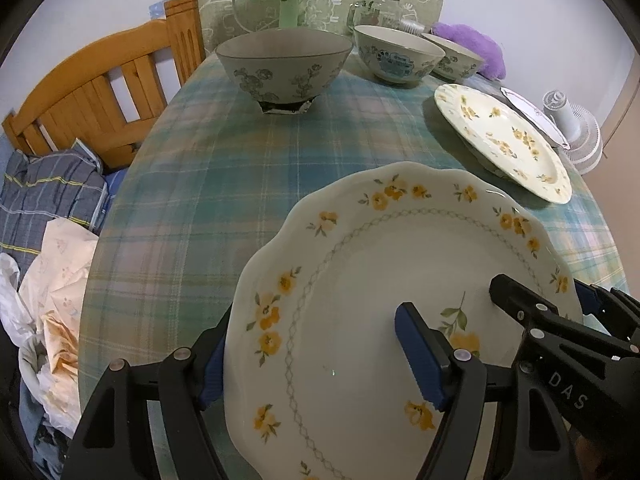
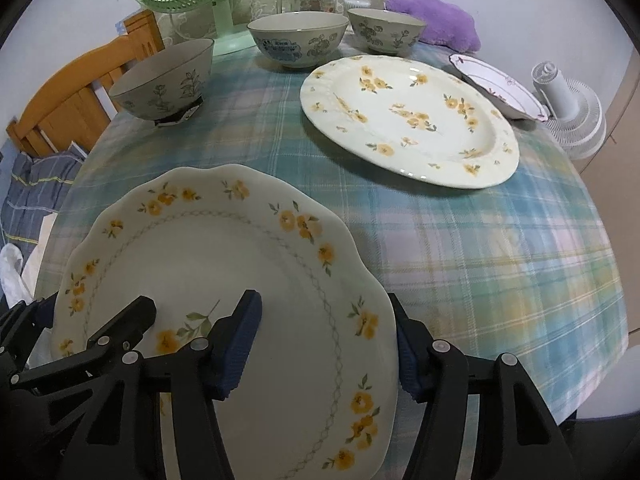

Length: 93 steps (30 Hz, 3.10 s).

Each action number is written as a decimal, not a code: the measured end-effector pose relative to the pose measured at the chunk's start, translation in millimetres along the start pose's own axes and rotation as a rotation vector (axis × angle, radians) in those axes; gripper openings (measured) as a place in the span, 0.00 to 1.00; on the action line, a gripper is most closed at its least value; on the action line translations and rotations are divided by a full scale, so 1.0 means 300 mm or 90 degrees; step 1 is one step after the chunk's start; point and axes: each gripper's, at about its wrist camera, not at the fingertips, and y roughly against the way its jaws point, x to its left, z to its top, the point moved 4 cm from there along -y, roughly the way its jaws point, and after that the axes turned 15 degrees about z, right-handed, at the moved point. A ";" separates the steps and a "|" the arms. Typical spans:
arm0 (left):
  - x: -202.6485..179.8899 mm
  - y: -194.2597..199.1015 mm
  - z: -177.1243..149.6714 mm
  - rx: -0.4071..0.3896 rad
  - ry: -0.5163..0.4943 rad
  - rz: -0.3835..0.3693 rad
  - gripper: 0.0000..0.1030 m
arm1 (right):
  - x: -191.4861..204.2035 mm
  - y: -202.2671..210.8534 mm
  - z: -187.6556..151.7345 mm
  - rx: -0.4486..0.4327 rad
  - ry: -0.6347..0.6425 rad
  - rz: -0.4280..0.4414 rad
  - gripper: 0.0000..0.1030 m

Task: Organize plates and bowls

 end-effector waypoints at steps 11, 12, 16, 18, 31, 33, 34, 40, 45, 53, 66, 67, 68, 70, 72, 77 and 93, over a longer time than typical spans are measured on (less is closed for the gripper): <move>-0.067 0.095 0.060 -0.020 -0.024 -0.001 0.73 | -0.046 0.098 0.038 -0.019 -0.018 -0.019 0.63; -0.077 0.102 0.066 -0.023 -0.026 0.000 0.73 | -0.056 0.106 0.042 -0.023 -0.022 -0.019 0.63; -0.126 0.126 0.089 -0.037 -0.032 0.003 0.73 | -0.107 0.135 0.059 -0.040 -0.032 -0.014 0.63; -0.163 0.137 0.102 -0.044 -0.035 0.009 0.73 | -0.134 0.145 0.068 -0.045 -0.035 -0.011 0.63; -0.439 0.186 0.168 -0.050 -0.014 0.022 0.73 | -0.395 0.225 0.139 -0.049 -0.018 0.001 0.63; -0.484 0.191 0.171 -0.048 -0.012 0.018 0.73 | -0.446 0.241 0.145 -0.053 -0.017 -0.004 0.63; -0.509 0.192 0.171 -0.046 -0.012 0.015 0.73 | -0.473 0.247 0.148 -0.053 -0.018 -0.006 0.63; -0.649 0.197 0.175 -0.042 -0.015 0.007 0.73 | -0.617 0.273 0.146 -0.048 -0.024 -0.016 0.63; -0.769 0.197 0.178 -0.039 -0.021 -0.004 0.73 | -0.734 0.295 0.133 -0.044 -0.029 -0.025 0.63; -0.948 0.176 0.172 -0.023 -0.031 -0.017 0.73 | -0.926 0.307 0.119 -0.034 -0.045 -0.040 0.63; -1.059 0.095 0.148 0.025 -0.018 0.008 0.72 | -1.084 0.248 0.080 0.013 -0.063 -0.027 0.63; -1.055 0.090 0.147 0.029 -0.013 0.013 0.72 | -1.082 0.242 0.079 0.015 -0.061 -0.021 0.63; -1.050 0.087 0.146 0.032 -0.011 0.015 0.72 | -1.079 0.235 0.080 0.019 -0.058 -0.016 0.63; -1.048 0.084 0.145 0.034 -0.010 0.016 0.72 | -1.074 0.222 0.082 0.023 -0.057 -0.010 0.63; -1.050 0.084 0.148 0.031 -0.012 0.018 0.72 | -1.075 0.218 0.085 0.023 -0.063 -0.005 0.63; -1.045 0.087 0.142 0.032 -0.011 0.015 0.73 | -1.077 0.214 0.090 0.023 -0.069 0.000 0.63; -0.969 0.246 0.196 -0.048 -0.069 -0.004 0.93 | -0.966 0.380 0.160 -0.072 -0.067 0.015 0.81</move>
